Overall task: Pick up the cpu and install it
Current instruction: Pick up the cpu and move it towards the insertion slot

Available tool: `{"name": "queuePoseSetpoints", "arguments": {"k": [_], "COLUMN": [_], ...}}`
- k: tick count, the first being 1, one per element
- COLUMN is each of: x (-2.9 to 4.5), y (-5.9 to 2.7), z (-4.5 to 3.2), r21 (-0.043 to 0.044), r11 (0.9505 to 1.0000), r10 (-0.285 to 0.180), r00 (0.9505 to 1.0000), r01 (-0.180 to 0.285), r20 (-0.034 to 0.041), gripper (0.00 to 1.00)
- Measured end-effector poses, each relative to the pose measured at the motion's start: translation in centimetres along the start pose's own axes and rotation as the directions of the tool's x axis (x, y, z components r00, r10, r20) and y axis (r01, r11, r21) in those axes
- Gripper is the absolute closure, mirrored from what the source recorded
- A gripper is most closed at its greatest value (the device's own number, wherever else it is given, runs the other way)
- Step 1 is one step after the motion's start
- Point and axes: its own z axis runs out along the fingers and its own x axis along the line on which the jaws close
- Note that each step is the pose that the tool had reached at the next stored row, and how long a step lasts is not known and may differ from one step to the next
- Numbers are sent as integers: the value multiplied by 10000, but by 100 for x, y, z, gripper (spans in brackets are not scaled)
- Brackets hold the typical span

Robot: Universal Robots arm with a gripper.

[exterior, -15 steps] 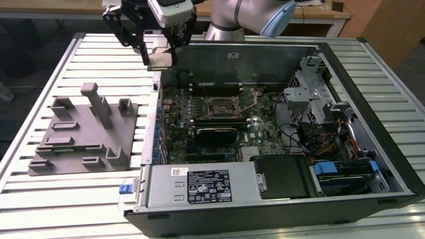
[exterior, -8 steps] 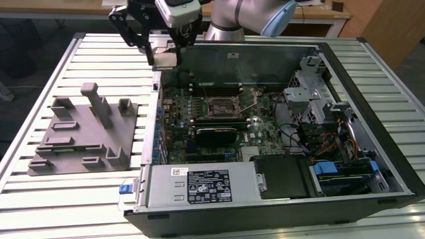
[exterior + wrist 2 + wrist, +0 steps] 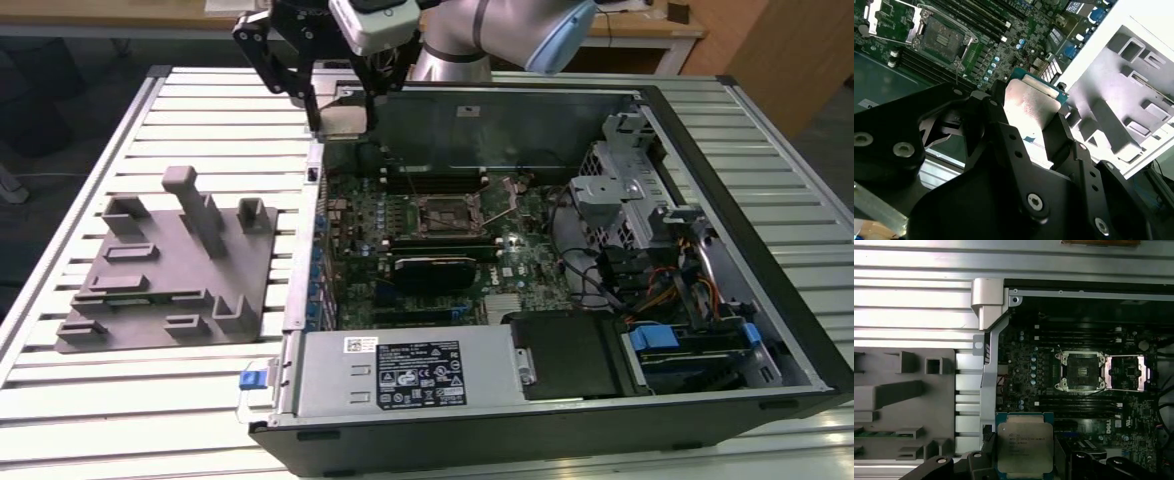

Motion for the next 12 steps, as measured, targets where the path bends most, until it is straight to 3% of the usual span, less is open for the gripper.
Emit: {"name": "queuePoseSetpoints", "arguments": {"k": [12], "x": [-132], "y": [-1], "z": [3], "r21": [0], "r11": [10000], "r10": [0], "r00": [10000], "r01": [0], "r20": [0], "gripper": [46]}}
